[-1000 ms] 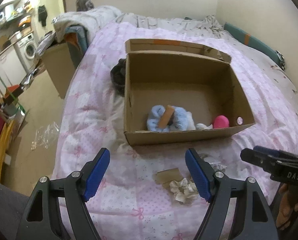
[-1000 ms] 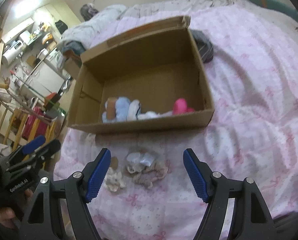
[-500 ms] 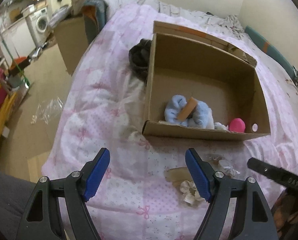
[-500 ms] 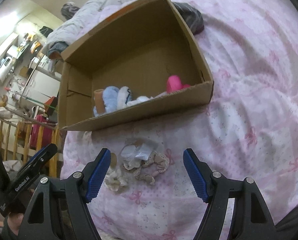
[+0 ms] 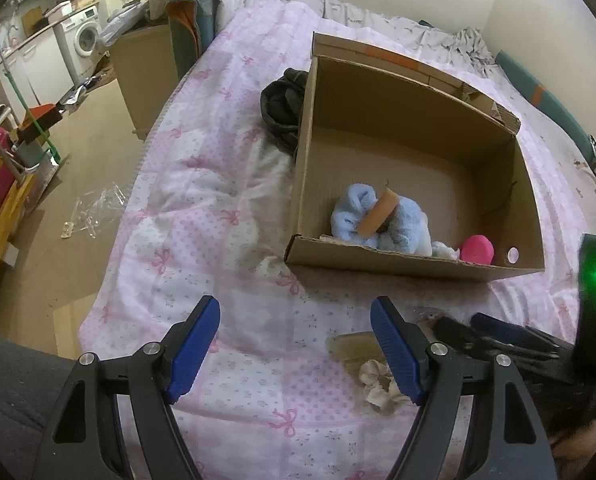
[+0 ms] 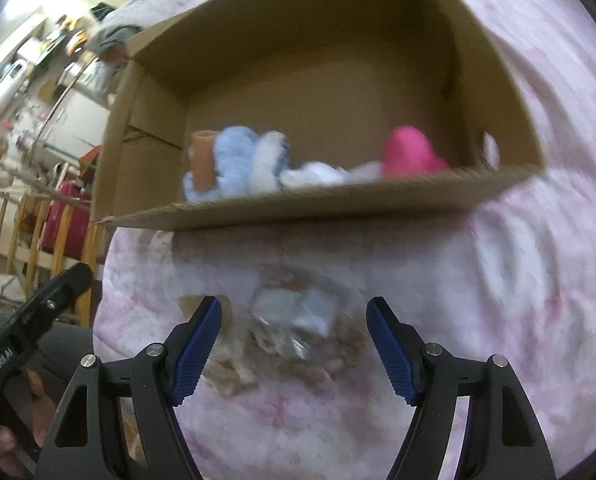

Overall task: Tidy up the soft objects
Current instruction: 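Move both open tools back down to the items on the quilt, then grasp the clear plastic bag with the right tool while the left tool grasps the crumpled white cloth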

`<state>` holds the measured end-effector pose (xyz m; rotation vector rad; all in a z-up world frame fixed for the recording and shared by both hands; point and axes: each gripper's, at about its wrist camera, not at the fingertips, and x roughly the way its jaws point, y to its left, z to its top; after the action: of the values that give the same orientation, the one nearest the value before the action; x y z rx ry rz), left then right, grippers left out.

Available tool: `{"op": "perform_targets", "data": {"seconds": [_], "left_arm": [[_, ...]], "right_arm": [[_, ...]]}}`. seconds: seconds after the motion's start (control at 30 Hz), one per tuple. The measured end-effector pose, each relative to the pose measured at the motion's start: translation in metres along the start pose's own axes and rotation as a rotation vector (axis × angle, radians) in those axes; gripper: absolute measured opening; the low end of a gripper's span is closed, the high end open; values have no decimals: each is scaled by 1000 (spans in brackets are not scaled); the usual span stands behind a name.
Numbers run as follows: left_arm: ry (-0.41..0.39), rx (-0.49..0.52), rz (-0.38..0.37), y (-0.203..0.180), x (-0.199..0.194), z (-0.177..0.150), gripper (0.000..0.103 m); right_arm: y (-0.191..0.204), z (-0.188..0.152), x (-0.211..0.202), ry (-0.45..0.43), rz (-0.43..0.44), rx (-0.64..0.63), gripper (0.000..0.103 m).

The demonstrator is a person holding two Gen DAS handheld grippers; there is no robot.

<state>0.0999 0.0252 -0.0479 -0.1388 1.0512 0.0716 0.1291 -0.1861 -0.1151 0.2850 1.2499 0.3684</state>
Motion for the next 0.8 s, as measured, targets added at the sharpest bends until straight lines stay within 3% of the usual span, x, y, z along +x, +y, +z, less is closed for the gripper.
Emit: {"op": "perform_targets", "data": {"seconds": [0.33, 0.4, 0.47, 0.57, 0.8], "left_arm": [[15, -41, -11, 10, 4, 2, 76], [17, -39, -16, 8, 4, 2, 76], [16, -32, -20, 6, 4, 2, 76], [11, -25, -19, 6, 3, 2, 76], [15, -59, -19, 13, 3, 3, 76]], "right_arm": [[22, 0, 42, 26, -101, -106, 77], [26, -2, 43, 23, -118, -140, 64], [30, -3, 45, 25, -122, -157, 45], [31, -3, 44, 14, -114, -163, 32], [36, -5, 22, -52, -46, -162, 26]]}}
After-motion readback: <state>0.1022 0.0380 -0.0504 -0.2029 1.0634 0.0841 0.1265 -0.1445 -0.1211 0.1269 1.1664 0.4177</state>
